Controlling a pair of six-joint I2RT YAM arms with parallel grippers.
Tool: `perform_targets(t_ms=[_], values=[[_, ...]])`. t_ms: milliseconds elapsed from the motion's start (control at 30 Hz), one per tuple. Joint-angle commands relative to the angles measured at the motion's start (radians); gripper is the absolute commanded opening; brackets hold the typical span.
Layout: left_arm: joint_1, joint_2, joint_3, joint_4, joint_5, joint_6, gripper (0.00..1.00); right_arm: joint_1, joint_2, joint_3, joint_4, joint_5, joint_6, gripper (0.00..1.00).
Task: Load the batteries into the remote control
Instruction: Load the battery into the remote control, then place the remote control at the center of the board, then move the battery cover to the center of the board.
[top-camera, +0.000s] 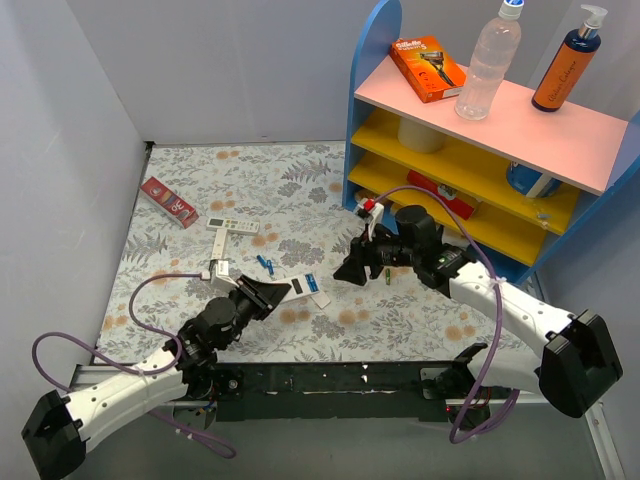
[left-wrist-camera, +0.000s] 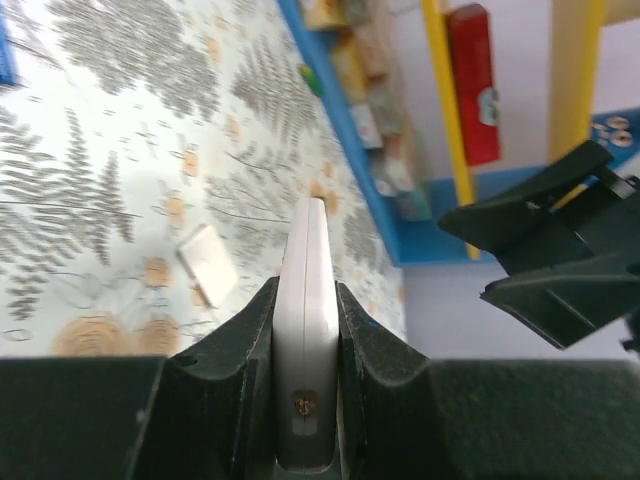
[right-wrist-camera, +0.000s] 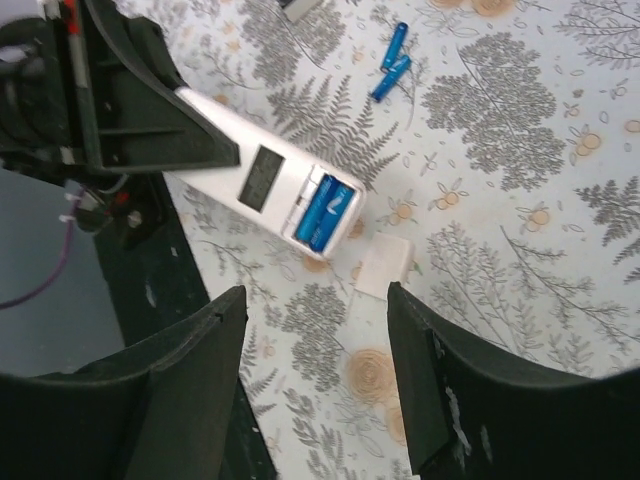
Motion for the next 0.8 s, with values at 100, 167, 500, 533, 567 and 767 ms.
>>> perform_targets(t_ms=[100,167,500,533,567,767], values=[[0.008,-0.036,0.136,-0.4,-0.191,0.072,0.0,0.058,0.111,0.028,-0.122,0.105,-0.356,0.66],[0.008,-0.032,0.147,-0.437,-0.201,0.06,0.0,0.096,0.174,0.057,-0.145,0.153,-0.401,0.67],[0.009,-0.087,0.179,-0.575,-0.262,0.051,0.0,0.28,0.449,0.256,-0.208,0.446,-0.272,0.7],[0.009,-0.091,0.181,-0.578,-0.264,0.052,0.0,0.3,0.472,0.266,-0.216,0.484,-0.261,0.71],[0.009,-0.098,0.182,-0.581,-0.264,0.052,0.0,0.309,0.483,0.276,-0.224,0.503,-0.261,0.72],[0.009,-0.101,0.176,-0.581,-0.256,0.057,0.0,0.355,0.555,0.33,-0.305,0.61,-0.165,0.73]])
